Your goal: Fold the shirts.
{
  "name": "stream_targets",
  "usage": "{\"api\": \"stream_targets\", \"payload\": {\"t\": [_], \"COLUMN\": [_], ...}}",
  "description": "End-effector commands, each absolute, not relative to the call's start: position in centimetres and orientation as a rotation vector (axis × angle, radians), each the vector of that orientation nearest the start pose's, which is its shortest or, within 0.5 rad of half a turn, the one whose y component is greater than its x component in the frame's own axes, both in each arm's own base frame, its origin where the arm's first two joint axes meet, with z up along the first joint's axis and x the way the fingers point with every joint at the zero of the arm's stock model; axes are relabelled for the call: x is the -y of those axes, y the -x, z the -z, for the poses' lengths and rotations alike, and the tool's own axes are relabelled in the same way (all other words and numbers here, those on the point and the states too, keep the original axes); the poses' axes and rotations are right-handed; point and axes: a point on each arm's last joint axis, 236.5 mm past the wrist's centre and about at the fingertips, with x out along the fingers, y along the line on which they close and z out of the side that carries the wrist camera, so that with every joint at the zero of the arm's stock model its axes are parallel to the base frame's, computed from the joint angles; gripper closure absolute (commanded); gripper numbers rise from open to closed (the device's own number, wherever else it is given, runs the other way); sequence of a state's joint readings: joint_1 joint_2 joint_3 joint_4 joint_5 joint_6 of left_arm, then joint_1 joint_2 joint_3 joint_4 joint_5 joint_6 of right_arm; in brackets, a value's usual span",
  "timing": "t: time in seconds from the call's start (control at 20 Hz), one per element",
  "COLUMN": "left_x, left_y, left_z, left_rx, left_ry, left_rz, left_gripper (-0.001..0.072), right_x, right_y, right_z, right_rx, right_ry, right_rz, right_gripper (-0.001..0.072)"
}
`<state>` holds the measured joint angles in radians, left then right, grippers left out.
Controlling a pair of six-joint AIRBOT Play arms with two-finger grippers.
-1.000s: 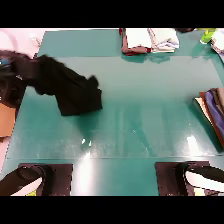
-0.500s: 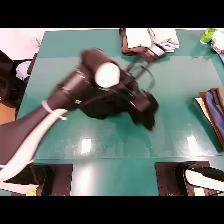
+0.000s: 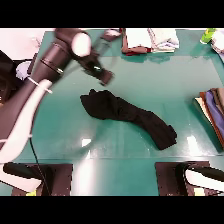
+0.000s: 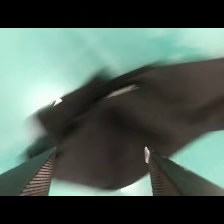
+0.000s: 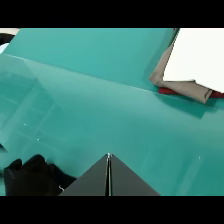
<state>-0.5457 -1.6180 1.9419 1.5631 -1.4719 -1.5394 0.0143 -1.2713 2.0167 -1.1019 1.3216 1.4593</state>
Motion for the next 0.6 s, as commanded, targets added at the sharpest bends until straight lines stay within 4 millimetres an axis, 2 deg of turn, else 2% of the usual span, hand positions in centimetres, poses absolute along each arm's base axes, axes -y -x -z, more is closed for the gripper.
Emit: {"api": "stream_targets", "payload": {"t": [0.0, 0.1, 0.25, 0.35, 0.4, 0.55], "left_x": [14.6, 13.1, 13.3, 14.2, 14.8, 16.2], "left_y": [-42.9, -42.4, -41.1, -39.9, -39.4, -38.7], "left_z": [-9.3, -6.8, -2.9, -0.1, 1.4, 4.9], "left_rx": [-1.278, -1.356, -1.433, -1.468, -1.476, -1.463], "left_ry": [-0.192, -0.084, -0.032, -0.044, -0.057, -0.064], "left_rz": [0.285, 0.291, 0.307, 0.32, 0.331, 0.345], "left_gripper": [0.0064, 0.0064, 0.0063, 0.0041, -0.0013, -0.0013], "right_x": [-11.1, -11.0, -10.9, -10.8, -10.8, -10.8], "right_y": [-41.7, -41.8, -42.2, -42.3, -42.4, -42.2], "right_z": [-33.6, -32.2, -30.8, -30.1, -29.8, -29.1], "right_rx": [-0.592, -0.623, -0.632, -0.634, -0.634, -0.654], "right_ry": [-0.142, -0.152, -0.173, -0.184, -0.188, -0.192], "right_rz": [-0.453, -0.449, -0.435, -0.428, -0.424, -0.424], "right_gripper": [0.0694, 0.0694, 0.0694, 0.0694, 0.0694, 0.0694]}}
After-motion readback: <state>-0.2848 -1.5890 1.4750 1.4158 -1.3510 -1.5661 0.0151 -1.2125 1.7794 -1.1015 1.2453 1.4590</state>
